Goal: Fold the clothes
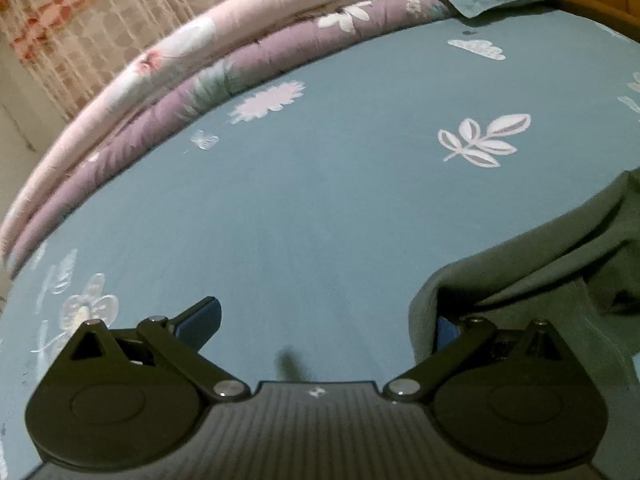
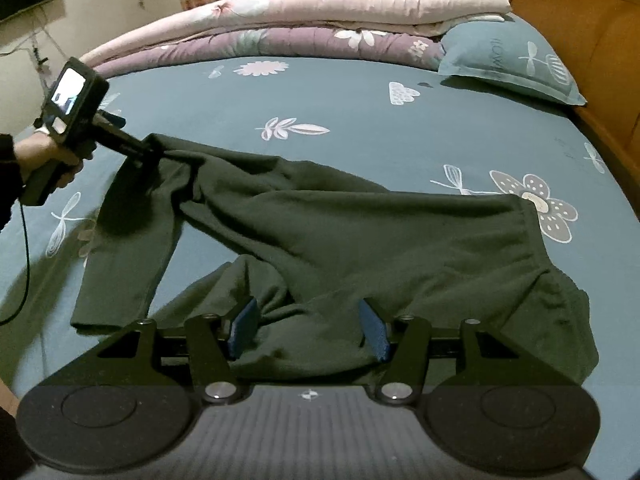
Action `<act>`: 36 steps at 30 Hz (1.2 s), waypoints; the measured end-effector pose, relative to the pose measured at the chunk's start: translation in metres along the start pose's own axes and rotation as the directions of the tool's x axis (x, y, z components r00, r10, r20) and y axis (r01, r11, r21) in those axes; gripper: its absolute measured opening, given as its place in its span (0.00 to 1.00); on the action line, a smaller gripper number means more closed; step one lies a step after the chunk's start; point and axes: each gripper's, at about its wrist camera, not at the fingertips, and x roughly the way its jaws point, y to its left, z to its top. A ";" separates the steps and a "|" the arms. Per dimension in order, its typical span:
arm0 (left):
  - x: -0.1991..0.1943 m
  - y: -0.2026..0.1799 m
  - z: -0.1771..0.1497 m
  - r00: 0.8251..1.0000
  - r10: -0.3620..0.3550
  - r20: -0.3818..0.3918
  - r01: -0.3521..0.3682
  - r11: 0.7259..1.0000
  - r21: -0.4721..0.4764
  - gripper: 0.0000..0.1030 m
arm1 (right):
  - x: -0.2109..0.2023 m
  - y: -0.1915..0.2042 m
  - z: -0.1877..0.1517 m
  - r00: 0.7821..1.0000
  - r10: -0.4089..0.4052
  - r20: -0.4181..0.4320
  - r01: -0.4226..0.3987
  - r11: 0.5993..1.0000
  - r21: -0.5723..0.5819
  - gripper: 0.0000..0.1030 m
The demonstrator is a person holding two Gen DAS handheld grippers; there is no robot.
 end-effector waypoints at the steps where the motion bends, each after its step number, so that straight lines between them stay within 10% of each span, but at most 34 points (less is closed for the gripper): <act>1: 0.000 0.000 -0.002 1.000 -0.022 -0.001 0.022 1.000 -0.002 0.96 | 0.000 0.006 0.001 1.000 -0.002 -0.001 0.002 1.000 -0.001 0.61; 6: -0.022 0.010 -0.025 0.975 -0.218 0.029 0.220 0.972 -0.084 0.96 | 0.002 0.033 0.013 1.000 0.013 0.006 -0.013 1.000 -0.022 0.62; 13: -0.080 0.010 -0.087 0.877 -0.478 0.050 0.476 0.848 -0.231 0.96 | 0.013 0.054 0.028 0.997 0.073 0.011 -0.072 0.996 -0.052 0.64; 21: -0.119 -0.028 -0.134 0.860 -0.510 -0.001 0.482 0.815 -0.322 0.96 | 0.029 0.062 0.030 0.988 0.155 -0.009 -0.156 0.986 -0.061 0.64; 36: -0.084 -0.037 -0.132 0.792 -0.602 0.098 0.525 0.591 -0.612 0.96 | 0.024 0.027 0.021 0.973 0.228 0.025 -0.227 0.973 -0.031 0.64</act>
